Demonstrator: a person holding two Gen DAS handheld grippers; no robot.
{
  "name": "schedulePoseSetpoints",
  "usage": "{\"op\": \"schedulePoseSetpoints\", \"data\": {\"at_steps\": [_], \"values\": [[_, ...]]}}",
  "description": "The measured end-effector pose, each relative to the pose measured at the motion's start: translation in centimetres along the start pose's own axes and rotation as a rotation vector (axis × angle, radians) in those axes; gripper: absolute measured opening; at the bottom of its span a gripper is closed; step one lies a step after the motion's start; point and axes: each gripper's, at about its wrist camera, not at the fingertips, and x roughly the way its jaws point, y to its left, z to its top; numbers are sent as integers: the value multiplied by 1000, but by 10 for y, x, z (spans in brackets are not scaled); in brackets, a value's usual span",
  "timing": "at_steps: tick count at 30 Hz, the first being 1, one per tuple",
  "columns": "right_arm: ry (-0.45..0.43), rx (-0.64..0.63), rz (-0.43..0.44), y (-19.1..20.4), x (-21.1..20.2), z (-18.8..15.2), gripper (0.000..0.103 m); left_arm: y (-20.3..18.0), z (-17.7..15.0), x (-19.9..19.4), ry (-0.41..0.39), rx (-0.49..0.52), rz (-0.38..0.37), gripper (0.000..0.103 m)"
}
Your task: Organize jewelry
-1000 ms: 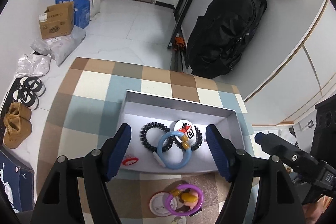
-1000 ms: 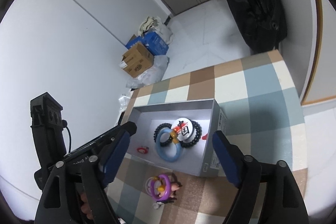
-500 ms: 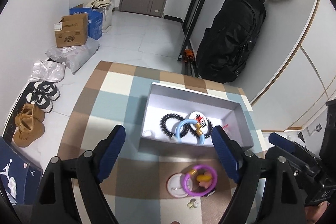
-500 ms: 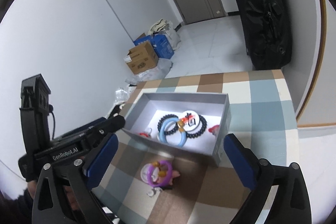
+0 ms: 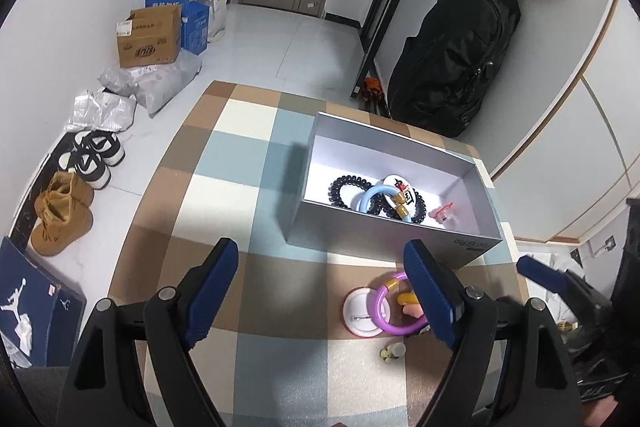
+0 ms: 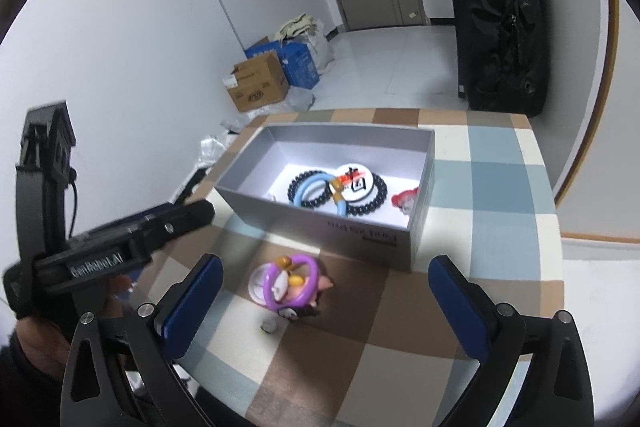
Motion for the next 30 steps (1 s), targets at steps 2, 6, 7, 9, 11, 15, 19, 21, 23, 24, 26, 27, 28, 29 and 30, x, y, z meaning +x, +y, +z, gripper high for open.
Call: {"op": "schedulePoseSetpoints", "data": {"at_steps": [2,6,7,9,11,15,19,21,23,24,26,27,28,29,30], "values": [[26,-9,-10,1,4,-4,103,3,-1,-1,5,-1,-12,81],[72,32,-2,-7,10,-10,103,6,-13,3,60,24,-67,81],[80,59,-1,-13,12,-11,103,6,-18,6,85,31,-83,81],[90,111,-15,-25,13,-12,103,3,-26,10,131,54,-100,81],[86,159,-21,-34,12,-12,103,-3,-32,10,149,78,-117,81],[90,240,-17,-47,11,-12,103,-26,-41,13,191,150,-158,81],[81,269,-25,-53,6,-12,103,-45,-55,21,245,230,-148,76],[75,280,-28,-56,3,-12,103,-50,-60,25,263,259,-138,64],[75,300,-29,-60,2,-12,103,-54,-62,25,255,278,-123,62],[75,310,-26,-62,1,-12,103,-56,-62,24,258,282,-130,61],[73,329,-25,-67,0,-14,103,-59,-62,23,254,283,-133,58],[72,334,-24,-68,-1,-14,103,-60,-63,23,254,288,-129,55],[71,337,-21,-69,-2,-15,103,-61,-62,24,254,292,-123,49],[71,337,-23,-69,-2,-15,103,-61,-62,24,245,297,-112,43],[70,336,-26,-69,-3,-15,103,-63,-61,25,245,301,-108,40]]}}
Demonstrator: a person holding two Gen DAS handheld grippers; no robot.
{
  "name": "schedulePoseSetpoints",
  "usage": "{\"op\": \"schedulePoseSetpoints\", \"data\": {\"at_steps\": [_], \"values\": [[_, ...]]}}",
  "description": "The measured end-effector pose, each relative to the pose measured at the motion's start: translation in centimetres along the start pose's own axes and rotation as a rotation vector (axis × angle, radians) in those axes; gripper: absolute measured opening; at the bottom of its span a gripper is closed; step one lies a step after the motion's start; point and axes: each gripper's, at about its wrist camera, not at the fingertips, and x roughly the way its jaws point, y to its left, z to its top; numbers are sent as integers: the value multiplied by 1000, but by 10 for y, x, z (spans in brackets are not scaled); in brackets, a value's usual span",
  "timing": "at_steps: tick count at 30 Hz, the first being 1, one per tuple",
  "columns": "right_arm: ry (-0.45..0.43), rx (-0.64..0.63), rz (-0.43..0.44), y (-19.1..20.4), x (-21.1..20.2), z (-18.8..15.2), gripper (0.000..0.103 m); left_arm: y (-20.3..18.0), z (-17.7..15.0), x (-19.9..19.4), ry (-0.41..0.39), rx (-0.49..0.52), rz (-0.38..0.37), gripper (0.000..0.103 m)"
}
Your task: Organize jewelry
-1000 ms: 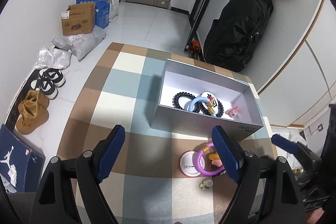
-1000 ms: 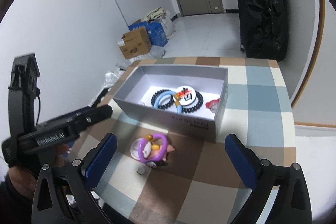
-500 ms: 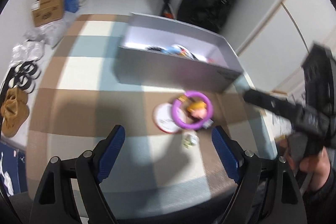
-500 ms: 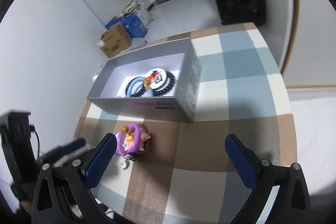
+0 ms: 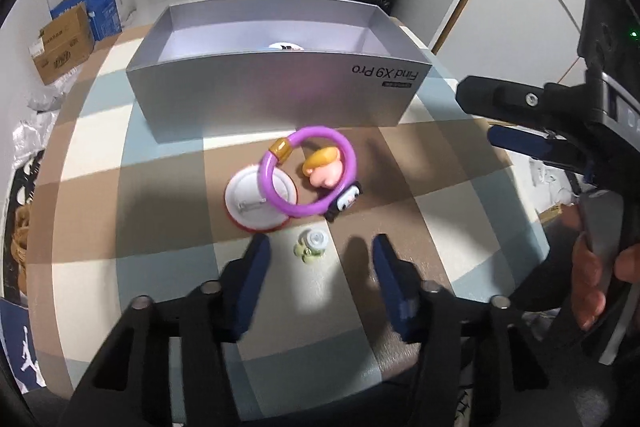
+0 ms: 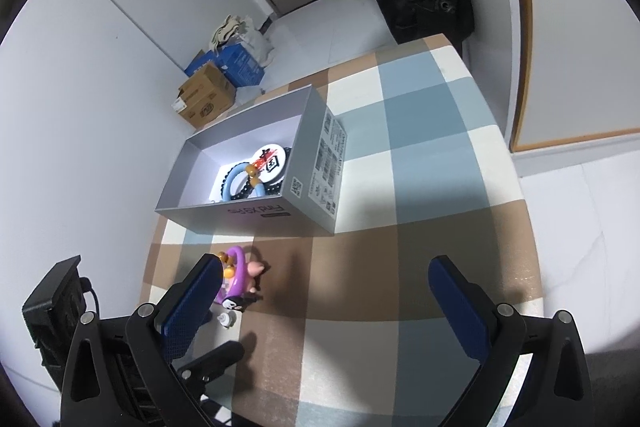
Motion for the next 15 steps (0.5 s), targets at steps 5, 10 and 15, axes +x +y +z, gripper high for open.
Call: {"op": "schedulePoseSetpoints", "data": {"at_steps": [5,10,15], "values": [[-1,2,3,-2,-2,0,103,3,1,2,1,-1,10,21],[-3,3,7,-3,-3,0,103,2,2,3,13,3,-11,9],[3,8,8,-3,-3,-1,103,4,3,4,31,-7,-31,8]]}}
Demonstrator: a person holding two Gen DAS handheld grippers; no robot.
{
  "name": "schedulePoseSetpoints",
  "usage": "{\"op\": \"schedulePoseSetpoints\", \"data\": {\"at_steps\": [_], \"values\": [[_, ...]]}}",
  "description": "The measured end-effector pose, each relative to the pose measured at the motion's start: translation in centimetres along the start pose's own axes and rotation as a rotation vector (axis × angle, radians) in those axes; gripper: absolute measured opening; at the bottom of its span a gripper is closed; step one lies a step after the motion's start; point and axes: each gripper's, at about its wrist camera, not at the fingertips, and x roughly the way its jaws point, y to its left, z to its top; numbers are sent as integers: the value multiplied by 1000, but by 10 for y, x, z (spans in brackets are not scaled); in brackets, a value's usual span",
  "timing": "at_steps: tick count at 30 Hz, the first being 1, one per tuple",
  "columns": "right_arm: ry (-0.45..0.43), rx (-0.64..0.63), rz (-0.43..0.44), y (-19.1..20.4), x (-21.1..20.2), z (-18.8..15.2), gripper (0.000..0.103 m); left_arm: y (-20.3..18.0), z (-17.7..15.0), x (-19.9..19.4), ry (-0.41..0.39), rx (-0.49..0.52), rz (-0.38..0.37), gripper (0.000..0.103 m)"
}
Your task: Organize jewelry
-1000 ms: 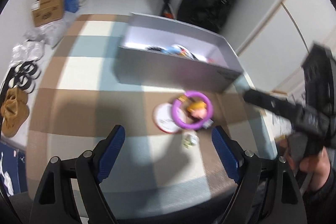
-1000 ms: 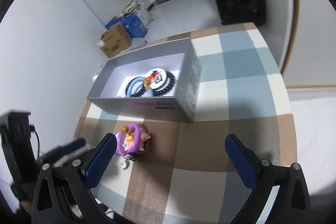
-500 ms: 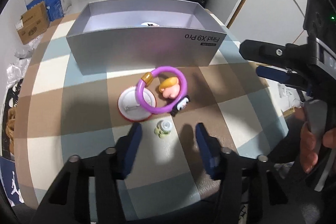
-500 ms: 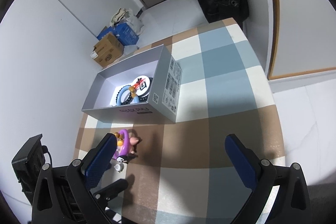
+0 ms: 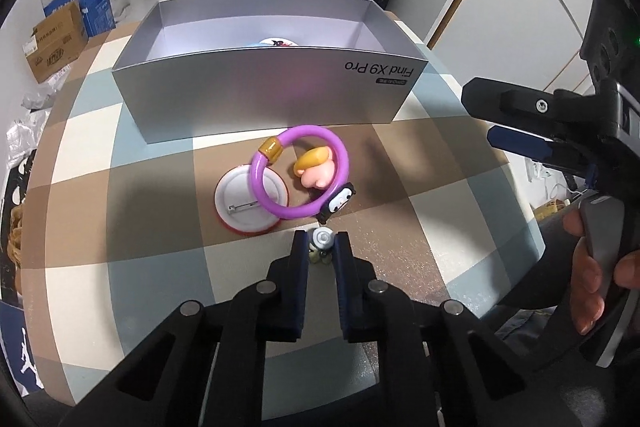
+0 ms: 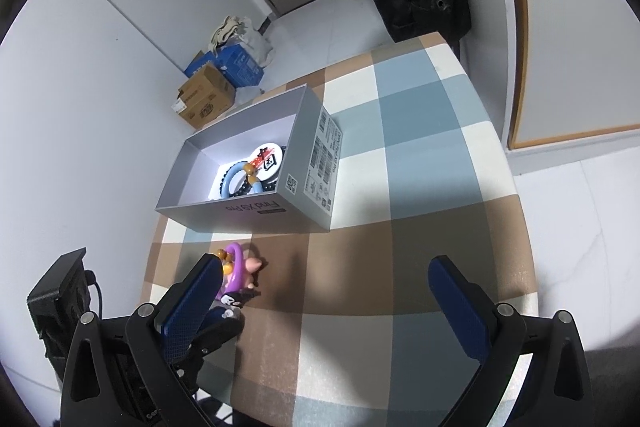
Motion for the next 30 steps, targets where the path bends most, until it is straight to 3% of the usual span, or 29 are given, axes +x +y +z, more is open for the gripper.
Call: {"op": "schedulePoseSetpoints", "data": {"at_steps": [18,22,26,30], "values": [[3,-88,-13,20,8,-5,103,39,24,-46,-144,-173,-95,8],[22,-234,-45,48,17,-12,103,51,33,-56,-186,-187,-72,8],[39,-339,-23,71,27,-21,98,63,33,-60,-202,-229,-80,8],[45,-491,-109,96,40,-32,91,72,33,-62,-215,-255,-87,8]]}}
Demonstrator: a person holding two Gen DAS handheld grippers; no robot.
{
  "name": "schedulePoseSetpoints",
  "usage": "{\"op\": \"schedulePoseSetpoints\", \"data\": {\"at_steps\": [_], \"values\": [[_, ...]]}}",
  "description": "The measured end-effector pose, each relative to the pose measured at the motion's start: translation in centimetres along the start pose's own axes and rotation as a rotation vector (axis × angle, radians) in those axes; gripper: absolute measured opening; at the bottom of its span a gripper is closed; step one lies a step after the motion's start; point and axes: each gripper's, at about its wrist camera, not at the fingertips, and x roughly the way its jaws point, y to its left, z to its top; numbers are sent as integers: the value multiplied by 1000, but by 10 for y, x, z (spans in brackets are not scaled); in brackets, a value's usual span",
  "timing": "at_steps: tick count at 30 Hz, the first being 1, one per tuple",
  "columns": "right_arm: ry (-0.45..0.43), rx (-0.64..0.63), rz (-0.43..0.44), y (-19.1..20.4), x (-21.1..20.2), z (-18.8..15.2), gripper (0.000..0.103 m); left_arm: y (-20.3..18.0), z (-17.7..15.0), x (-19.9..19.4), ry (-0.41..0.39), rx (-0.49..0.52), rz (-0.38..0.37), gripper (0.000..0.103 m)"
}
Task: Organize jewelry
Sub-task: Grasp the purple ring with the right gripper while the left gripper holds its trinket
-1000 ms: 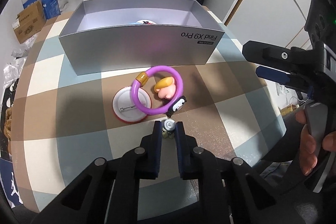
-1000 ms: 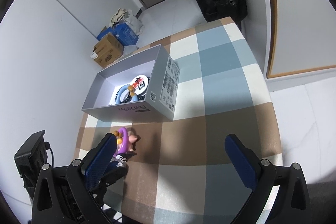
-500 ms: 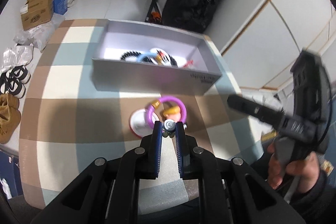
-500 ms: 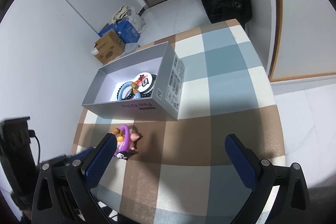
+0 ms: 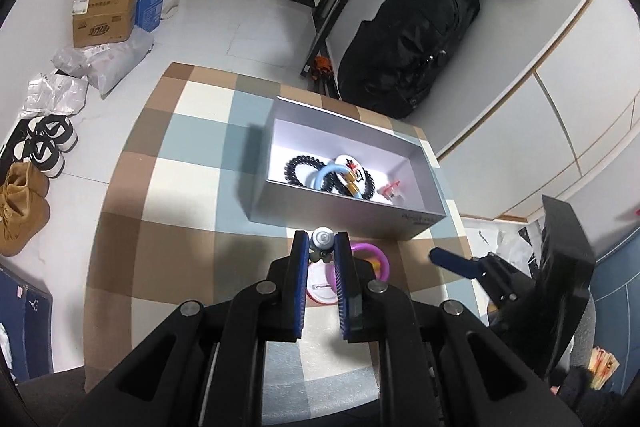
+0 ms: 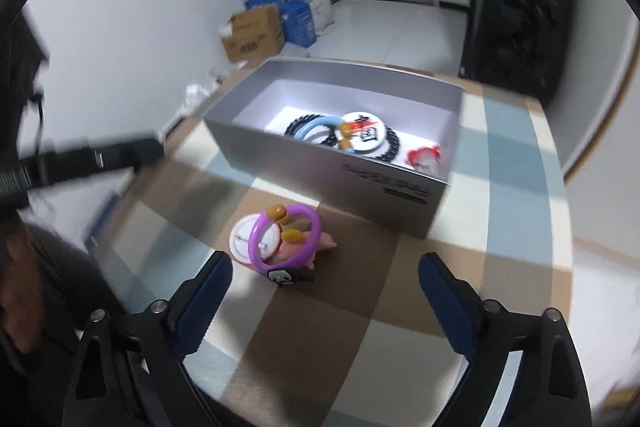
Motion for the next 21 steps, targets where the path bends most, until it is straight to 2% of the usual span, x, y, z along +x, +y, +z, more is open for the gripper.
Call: {"op": "schedulePoseSetpoints", "data": {"at_steps": [5,11,15,18,21], "values": [[18,-82,5,19,13,2,89,4,2,-7,-14,4,-18,8],[39,-135,-14,27,25,4,77,13,3,-9,-7,-20,-33,8],[61,-149,-31,31,33,5,62,13,3,-9,-8,-13,-25,8],[72,-175,-60,34,38,6,55,13,3,-8,-3,-5,-24,8],[73,-187,-71,38,42,6,54,13,3,-11,-15,-3,-52,8]]}}
